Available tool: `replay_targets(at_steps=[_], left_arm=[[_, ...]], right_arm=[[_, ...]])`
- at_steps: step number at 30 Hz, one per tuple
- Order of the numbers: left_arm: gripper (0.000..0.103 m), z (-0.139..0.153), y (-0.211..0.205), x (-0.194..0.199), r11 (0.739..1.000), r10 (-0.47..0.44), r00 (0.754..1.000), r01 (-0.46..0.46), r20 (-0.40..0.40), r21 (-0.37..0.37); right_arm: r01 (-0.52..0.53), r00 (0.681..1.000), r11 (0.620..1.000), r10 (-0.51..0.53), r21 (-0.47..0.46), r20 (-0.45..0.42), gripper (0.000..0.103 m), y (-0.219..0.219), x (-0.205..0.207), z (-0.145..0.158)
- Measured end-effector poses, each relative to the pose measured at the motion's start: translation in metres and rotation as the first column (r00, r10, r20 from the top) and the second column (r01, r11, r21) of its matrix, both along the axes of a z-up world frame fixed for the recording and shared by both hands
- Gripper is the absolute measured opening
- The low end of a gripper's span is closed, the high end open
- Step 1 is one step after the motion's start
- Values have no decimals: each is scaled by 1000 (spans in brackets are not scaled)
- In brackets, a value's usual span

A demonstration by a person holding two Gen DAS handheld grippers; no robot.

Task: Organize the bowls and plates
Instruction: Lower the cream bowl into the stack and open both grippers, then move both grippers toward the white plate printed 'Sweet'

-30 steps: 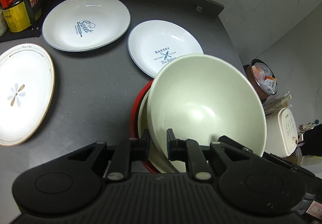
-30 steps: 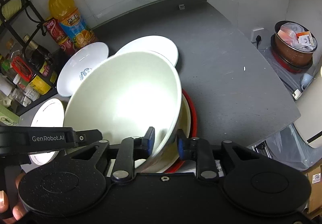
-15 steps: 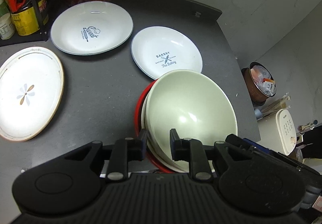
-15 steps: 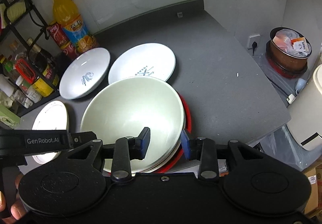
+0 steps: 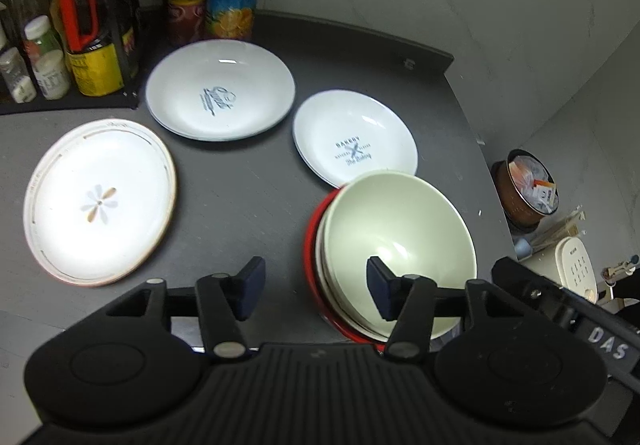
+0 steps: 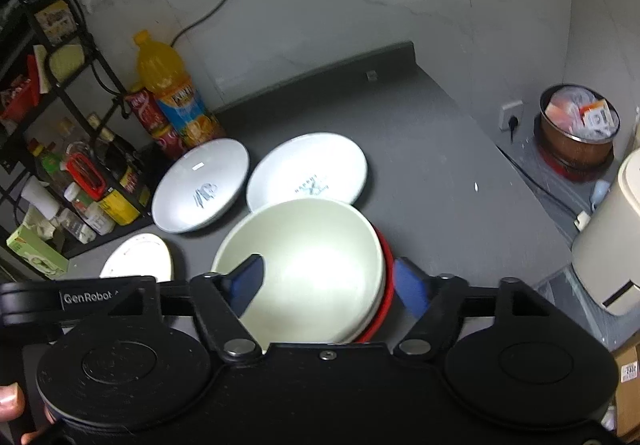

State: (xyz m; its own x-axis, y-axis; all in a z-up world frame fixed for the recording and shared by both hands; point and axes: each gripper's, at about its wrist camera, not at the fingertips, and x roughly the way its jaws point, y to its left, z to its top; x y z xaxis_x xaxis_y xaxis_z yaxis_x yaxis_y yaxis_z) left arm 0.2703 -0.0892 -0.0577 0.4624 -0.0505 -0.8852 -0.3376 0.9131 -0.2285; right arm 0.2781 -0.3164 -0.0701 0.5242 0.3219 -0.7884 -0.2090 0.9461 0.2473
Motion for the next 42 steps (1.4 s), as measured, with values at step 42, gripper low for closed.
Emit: replay_targets(at_steps=[42], left_arm=[[58,-30,178,53,970,244,970,-244,-24,-2]], right_arm=[[-272,962,962,270,-29,-49,95,164,95,-31]])
